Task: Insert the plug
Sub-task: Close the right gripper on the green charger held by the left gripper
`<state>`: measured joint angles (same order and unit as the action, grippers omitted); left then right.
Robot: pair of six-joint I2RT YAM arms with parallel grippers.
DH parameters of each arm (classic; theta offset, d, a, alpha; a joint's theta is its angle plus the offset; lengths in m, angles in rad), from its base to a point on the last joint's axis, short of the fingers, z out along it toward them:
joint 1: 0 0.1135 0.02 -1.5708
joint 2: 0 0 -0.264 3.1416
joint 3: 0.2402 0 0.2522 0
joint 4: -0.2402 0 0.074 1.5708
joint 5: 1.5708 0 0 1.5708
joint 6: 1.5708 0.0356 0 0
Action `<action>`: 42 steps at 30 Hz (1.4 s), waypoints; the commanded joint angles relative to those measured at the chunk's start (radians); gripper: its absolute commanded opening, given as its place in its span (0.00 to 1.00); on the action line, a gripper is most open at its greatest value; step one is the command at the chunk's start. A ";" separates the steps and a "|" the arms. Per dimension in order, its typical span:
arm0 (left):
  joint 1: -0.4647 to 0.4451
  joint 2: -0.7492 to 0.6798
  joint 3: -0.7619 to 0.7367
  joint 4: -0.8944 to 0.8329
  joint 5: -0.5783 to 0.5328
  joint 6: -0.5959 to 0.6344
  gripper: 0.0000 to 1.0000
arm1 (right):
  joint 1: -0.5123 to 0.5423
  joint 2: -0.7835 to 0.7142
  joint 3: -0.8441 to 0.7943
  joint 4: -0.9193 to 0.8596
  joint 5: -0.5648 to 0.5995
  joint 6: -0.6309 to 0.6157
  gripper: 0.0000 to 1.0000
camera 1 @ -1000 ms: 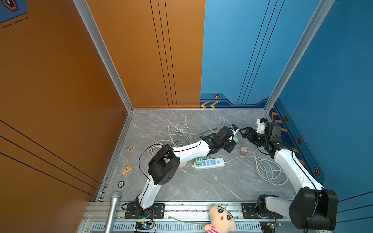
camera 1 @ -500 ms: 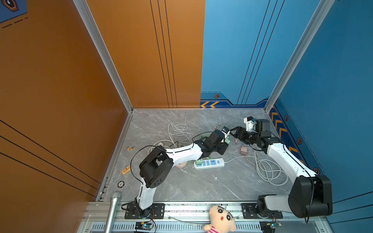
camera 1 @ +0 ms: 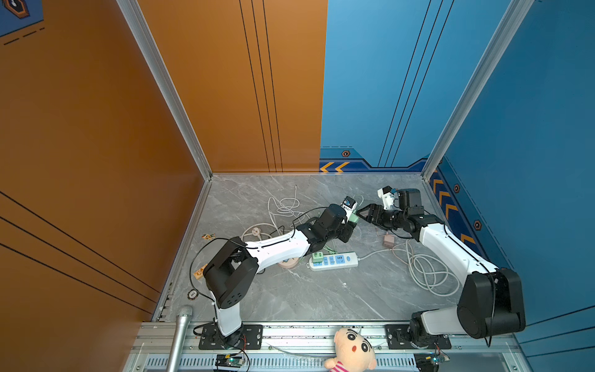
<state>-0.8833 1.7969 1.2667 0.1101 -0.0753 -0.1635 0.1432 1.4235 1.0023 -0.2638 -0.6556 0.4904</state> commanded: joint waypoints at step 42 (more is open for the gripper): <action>0.050 -0.072 -0.055 0.046 0.111 0.055 0.38 | 0.101 0.128 0.087 -0.033 -0.174 -0.062 0.39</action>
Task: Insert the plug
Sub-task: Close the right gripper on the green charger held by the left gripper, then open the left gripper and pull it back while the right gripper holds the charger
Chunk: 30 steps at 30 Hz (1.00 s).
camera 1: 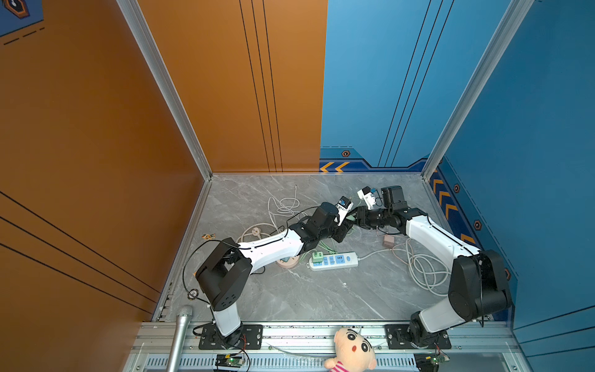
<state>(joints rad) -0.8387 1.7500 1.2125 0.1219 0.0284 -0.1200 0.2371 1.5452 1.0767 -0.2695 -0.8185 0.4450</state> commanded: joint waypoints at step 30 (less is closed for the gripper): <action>0.060 -0.281 -0.156 -0.022 -0.074 -0.034 0.72 | 0.088 -0.191 -0.001 -0.131 0.460 -0.088 0.00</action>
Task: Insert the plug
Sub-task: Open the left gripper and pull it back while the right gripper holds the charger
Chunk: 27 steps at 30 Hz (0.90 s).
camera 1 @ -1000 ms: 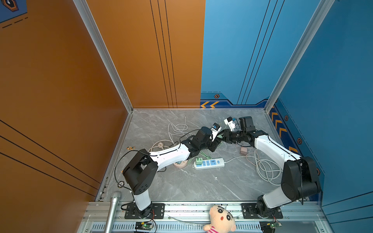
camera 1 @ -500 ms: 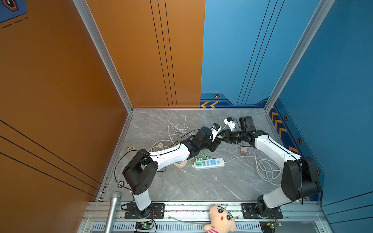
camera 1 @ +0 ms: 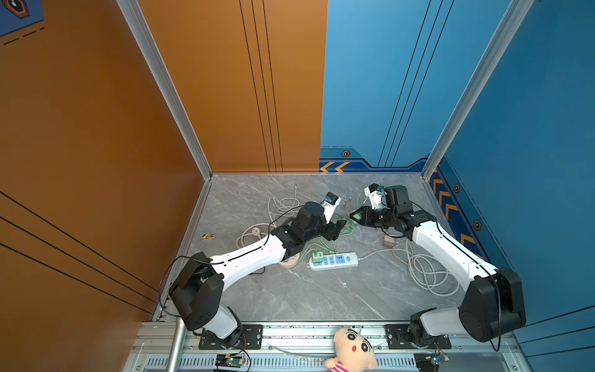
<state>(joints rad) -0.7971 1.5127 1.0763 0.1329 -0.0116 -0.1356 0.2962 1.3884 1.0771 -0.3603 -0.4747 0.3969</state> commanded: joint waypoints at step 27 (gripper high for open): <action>0.051 0.491 0.553 -0.793 0.216 0.115 0.51 | 0.026 -0.177 0.037 -0.172 0.252 -0.099 0.00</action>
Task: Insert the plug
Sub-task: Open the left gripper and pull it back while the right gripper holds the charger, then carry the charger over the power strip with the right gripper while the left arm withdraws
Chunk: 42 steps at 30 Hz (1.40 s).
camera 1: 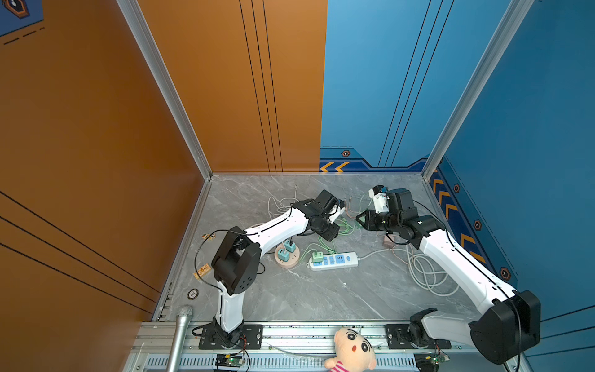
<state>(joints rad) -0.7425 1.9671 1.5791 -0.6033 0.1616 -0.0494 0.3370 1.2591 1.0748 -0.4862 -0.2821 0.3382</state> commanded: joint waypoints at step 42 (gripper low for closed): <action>0.075 0.494 0.532 -0.145 -0.621 -0.093 0.33 | -0.024 -0.047 0.034 -0.026 -0.035 -0.010 0.00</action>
<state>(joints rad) -0.7006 2.4268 2.0701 -0.7334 -0.3717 -0.0746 0.3008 1.2087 1.1023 -0.5163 -0.2947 0.3145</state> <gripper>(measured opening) 0.332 0.288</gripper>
